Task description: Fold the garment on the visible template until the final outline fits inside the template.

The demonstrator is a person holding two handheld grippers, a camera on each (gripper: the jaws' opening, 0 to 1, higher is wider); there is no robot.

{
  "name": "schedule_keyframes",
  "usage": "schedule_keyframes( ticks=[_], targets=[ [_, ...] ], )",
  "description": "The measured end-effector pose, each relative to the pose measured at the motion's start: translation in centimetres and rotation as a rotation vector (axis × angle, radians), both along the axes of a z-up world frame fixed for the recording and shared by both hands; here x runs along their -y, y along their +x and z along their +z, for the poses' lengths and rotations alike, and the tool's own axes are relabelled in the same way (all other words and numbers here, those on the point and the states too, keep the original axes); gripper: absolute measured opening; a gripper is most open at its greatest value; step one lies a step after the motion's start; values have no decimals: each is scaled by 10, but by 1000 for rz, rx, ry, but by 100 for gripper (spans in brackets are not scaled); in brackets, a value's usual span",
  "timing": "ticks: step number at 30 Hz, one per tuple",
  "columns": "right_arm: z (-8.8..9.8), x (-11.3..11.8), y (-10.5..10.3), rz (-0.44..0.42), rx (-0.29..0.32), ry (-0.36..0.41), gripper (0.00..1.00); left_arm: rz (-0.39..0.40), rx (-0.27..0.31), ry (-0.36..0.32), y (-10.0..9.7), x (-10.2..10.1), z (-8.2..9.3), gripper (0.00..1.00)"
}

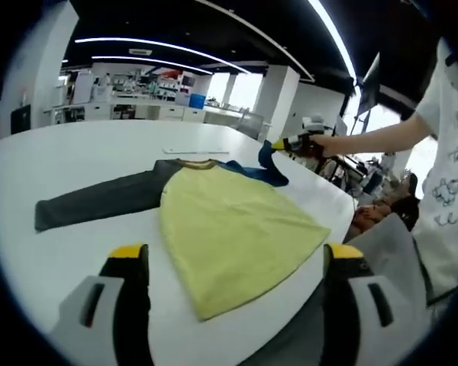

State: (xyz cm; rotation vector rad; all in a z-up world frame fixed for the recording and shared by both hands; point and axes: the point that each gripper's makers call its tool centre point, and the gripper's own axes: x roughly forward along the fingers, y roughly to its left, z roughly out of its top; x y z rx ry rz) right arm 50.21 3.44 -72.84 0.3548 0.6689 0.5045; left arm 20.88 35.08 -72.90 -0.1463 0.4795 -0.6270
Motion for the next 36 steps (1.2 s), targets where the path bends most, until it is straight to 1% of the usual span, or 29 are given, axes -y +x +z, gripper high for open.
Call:
schedule_keyframes(
  ticks=[2,6,9,10,11,15,18,20,23,26,28,30,34,36],
  targets=[
    [1,-13,1,7,-3,8,0,-5,-3,1,0,-5,-2,92],
    [2,-45,0,30,-5,10,0,-12,1,-19,3,-16,-1,91],
    [-3,-71,0,54,-13,7,0,-23,2,-26,8,-24,-4,91],
    [-3,-75,0,57,-14,6,0,-26,5,-27,9,-26,-5,91],
    [-4,-84,1,61,-14,5,0,-27,8,-32,11,-28,-5,91],
    [-3,-114,1,73,-15,27,0,-32,9,-46,17,-35,-9,90],
    [-9,-136,-1,81,-18,19,0,-36,10,-63,22,-35,-10,90],
    [-13,-148,-1,87,-33,33,0,-37,11,-70,25,-36,-11,90],
    [-16,-161,1,96,-34,27,0,-38,11,-78,26,-34,-12,90],
    [-14,-175,0,102,-24,37,0,-41,5,-84,27,-32,-15,90],
    [-11,-190,-1,124,-16,57,0,-43,-1,-86,26,-31,-16,90],
    [-10,-202,-3,145,-4,51,0,-43,-4,-92,26,-31,-18,90],
    [-13,-224,-12,184,-8,71,0,-37,-12,-100,25,-31,-21,90],
    [-17,-234,-17,209,-10,65,0,-37,-14,-99,24,-29,-22,90]
  ],
)
